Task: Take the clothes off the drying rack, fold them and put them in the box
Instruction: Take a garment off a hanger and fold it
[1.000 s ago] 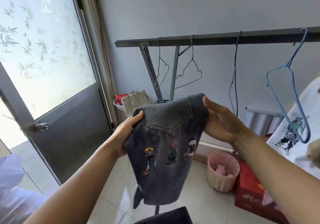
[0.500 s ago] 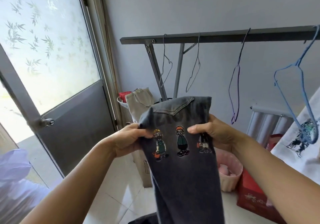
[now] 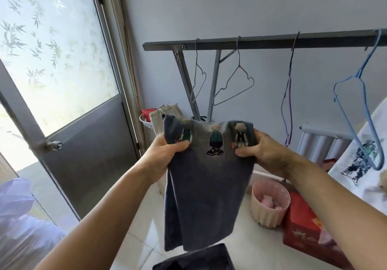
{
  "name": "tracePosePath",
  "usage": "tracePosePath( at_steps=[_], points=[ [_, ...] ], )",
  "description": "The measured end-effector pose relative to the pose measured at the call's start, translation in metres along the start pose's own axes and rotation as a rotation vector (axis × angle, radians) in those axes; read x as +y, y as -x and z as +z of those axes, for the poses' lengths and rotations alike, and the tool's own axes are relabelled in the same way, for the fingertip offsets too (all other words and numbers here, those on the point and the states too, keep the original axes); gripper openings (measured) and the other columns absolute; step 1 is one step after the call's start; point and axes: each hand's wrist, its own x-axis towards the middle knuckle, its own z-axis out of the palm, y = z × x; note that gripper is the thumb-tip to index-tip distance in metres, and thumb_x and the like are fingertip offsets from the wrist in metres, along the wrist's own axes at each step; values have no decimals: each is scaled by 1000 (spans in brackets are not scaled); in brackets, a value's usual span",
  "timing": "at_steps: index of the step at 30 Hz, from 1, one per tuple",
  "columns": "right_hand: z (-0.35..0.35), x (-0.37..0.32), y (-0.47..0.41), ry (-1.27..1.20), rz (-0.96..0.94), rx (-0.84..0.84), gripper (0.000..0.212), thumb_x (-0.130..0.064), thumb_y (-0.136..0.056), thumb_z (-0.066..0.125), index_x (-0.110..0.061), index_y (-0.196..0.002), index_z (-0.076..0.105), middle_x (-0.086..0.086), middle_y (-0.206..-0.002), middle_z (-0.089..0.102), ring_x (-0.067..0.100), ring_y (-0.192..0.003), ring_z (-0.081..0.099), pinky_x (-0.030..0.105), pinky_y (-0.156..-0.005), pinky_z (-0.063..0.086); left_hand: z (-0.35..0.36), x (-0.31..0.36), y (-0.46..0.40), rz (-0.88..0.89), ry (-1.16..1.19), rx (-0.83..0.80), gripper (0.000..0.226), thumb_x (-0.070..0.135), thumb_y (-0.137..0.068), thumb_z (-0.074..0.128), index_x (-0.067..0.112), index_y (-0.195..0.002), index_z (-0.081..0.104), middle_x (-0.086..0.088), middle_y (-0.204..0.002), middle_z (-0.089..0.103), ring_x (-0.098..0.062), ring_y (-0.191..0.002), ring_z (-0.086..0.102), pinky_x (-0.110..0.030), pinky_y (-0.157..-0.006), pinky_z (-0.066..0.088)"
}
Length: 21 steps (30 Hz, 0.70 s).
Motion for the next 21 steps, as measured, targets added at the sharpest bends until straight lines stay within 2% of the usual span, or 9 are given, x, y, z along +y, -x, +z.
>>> tracePosePath(
  at_steps=[2,4,7,9,11,14,16,18,21],
  points=[
    [7,-3,-6,18,-63,172,33,12,-81,65,-13,-104,65,5,-95,71,22,-95,64,31,-85,54,2,8,-2,54,-68,130,24,5,-83,73,7,-107,66,-12,-97,74,-28,-94,71,-46,-92,55],
    [12,-7,-11,39,-96,306,32,4,-80,71,-7,-109,62,9,-99,69,24,-96,66,29,-82,54,5,11,-3,77,-160,296,45,16,-78,82,7,-115,58,-9,-97,71,-21,-91,70,-40,-87,58],
    [17,-8,-16,38,-105,463,56,-8,-79,79,-12,-125,47,8,-108,62,20,-99,62,26,-82,48,4,11,-3,145,-215,392,71,26,-72,87,22,-130,47,1,-87,70,-14,-89,68,-34,-83,55],
    [16,-10,-15,-9,-125,452,67,-10,-81,77,-22,-135,40,10,-110,59,20,-103,59,29,-90,46,4,12,-3,137,-156,328,55,26,-74,85,27,-123,60,-1,-86,73,-18,-89,69,-36,-84,56],
    [11,-14,-11,-75,-139,309,64,-5,-82,74,-23,-136,44,13,-109,60,22,-104,59,30,-95,46,2,16,-2,133,-158,257,30,18,-78,81,23,-107,73,0,-91,73,-16,-89,67,-32,-88,55],
    [5,-16,-5,116,-152,168,57,11,-81,65,-13,-131,51,5,-105,60,15,-99,58,17,-82,49,-2,23,-2,166,-312,104,51,-1,-74,80,17,-121,68,4,-102,70,-14,-99,66,-26,-94,52],
    [6,-16,-5,321,-190,223,46,12,-83,61,-12,-123,58,0,-100,59,13,-95,57,13,-74,48,-2,26,-2,251,-604,118,56,0,-74,78,15,-126,63,6,-100,67,-14,-99,64,-23,-93,50],
    [8,-14,-7,461,-235,301,30,4,-86,64,-15,-109,64,1,-97,63,14,-92,60,15,-73,49,-2,29,0,352,-857,214,39,11,-79,76,17,-117,68,5,-96,67,-14,-95,62,-24,-86,47],
    [6,-9,-11,683,-293,424,15,-10,-86,69,-24,-92,65,1,-95,60,20,-94,59,38,-85,52,-7,30,-2,423,-1063,297,20,30,-85,72,22,-104,72,3,-97,55,-20,-103,51,-31,-89,42]
  ],
)
